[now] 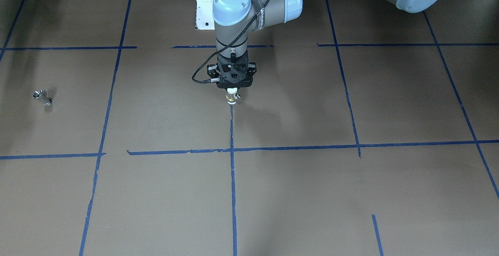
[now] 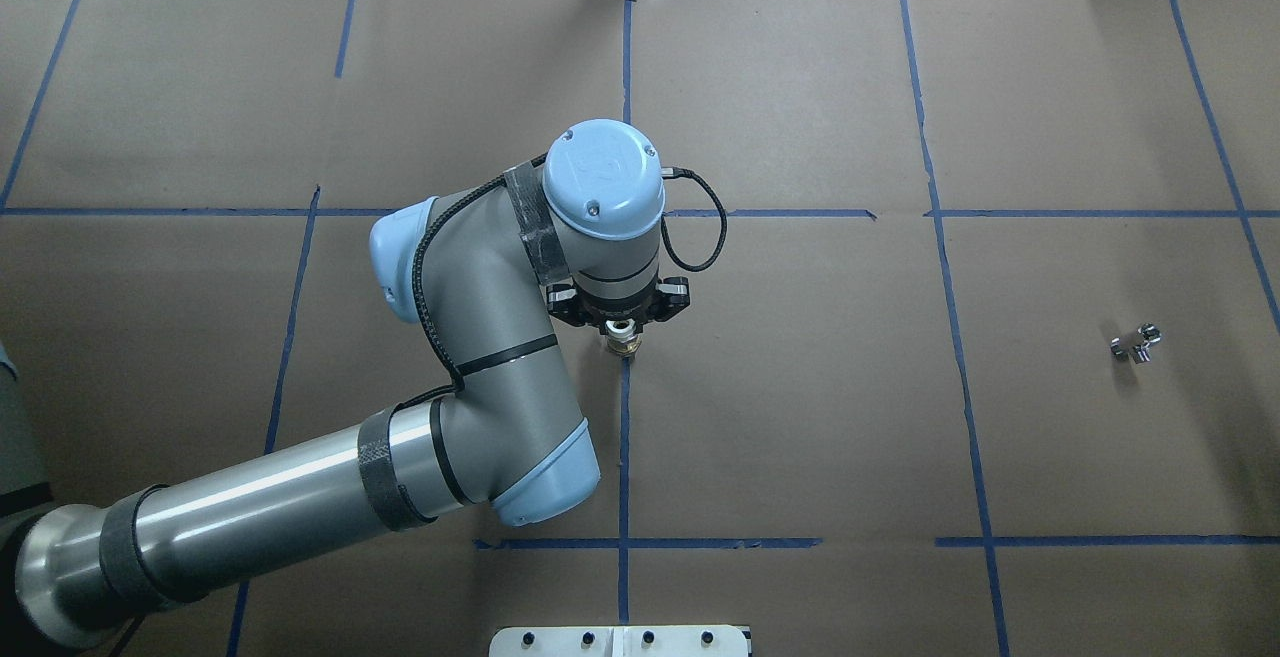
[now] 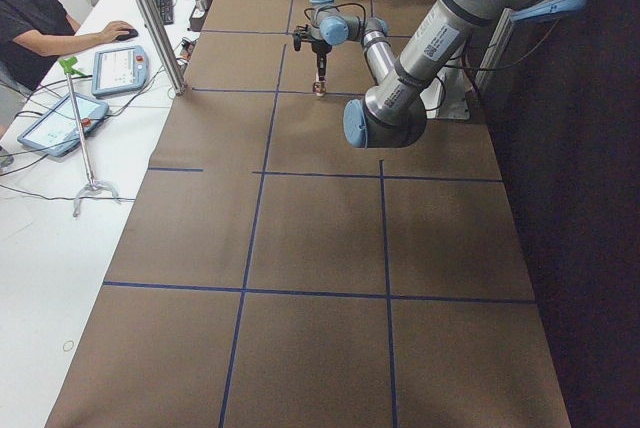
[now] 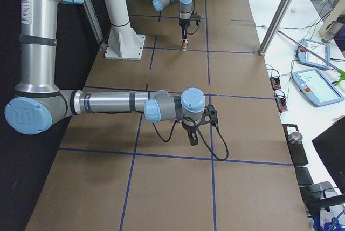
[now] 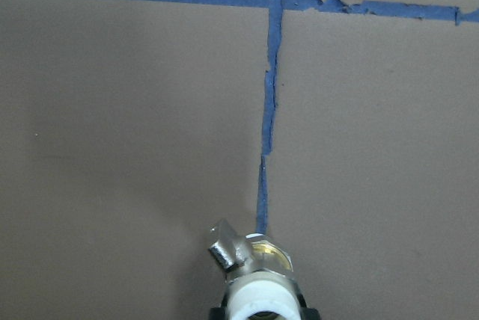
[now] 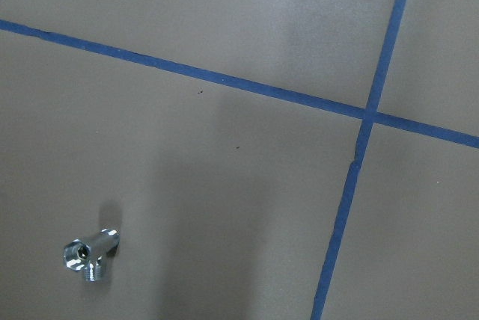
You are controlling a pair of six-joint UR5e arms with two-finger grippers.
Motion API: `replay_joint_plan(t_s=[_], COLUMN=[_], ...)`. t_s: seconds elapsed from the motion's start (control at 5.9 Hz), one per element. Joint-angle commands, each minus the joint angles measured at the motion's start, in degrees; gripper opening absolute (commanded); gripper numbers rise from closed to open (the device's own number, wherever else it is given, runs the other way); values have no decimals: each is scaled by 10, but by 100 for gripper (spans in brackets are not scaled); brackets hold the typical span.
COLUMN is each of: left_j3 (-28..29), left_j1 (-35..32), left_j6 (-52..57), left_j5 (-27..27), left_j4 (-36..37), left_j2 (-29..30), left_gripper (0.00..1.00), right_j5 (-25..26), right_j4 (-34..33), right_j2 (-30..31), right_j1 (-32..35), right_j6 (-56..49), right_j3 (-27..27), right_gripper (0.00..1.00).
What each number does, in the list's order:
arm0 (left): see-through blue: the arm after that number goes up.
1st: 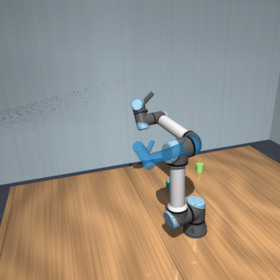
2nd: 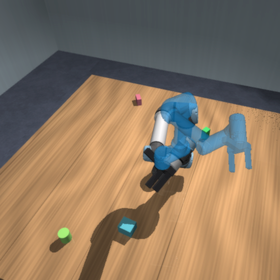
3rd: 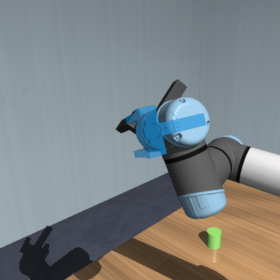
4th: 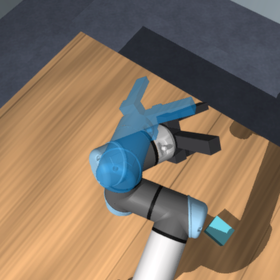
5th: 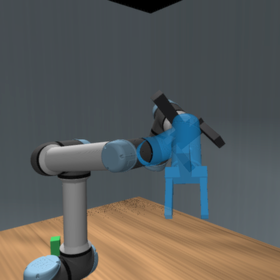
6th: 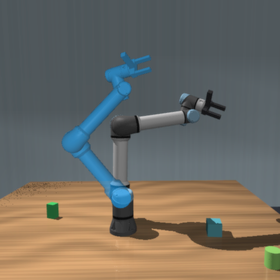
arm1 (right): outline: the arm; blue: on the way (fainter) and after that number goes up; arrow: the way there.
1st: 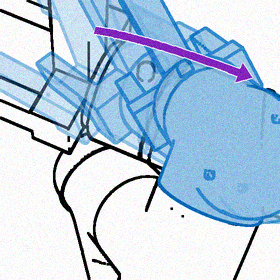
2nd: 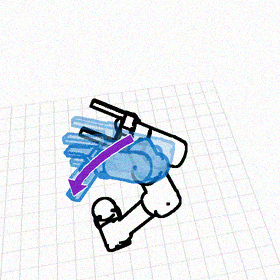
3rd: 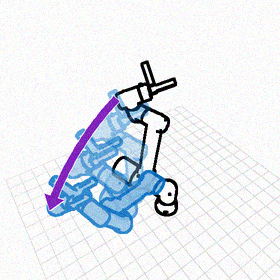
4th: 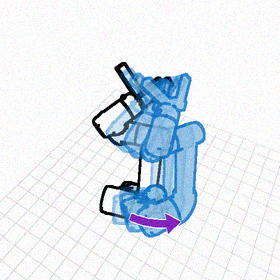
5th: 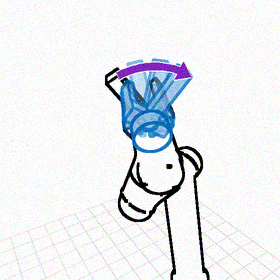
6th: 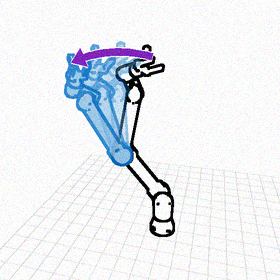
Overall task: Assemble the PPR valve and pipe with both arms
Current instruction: 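Carry the valve with the left gripper to the table center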
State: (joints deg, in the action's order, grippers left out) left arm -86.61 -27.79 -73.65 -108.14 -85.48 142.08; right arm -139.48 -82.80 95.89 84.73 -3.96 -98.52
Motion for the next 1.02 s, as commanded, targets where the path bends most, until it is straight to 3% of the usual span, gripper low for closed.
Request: replay_joint_plan(t_s=[0.0,0.34,0.68,0.85], left_j3=[0,-1,-1,-13], left_j1=[4,4,4,3], left_j6=[0,0,0,0], left_j5=[4,5,5,5], left_j4=[0,0,0,0], left_j2=[1,0,0,-2], left_gripper=[10,74,90,93], right_j5=[0,0,0,-1], right_j4=[1,1,1,1], right_j2=[0,0,0,0], right_j1=[-1,0,-1,-5], right_j6=[0,2,2,5], right_j3=[0,1,1,-1], right_gripper=[100,100,100,100])
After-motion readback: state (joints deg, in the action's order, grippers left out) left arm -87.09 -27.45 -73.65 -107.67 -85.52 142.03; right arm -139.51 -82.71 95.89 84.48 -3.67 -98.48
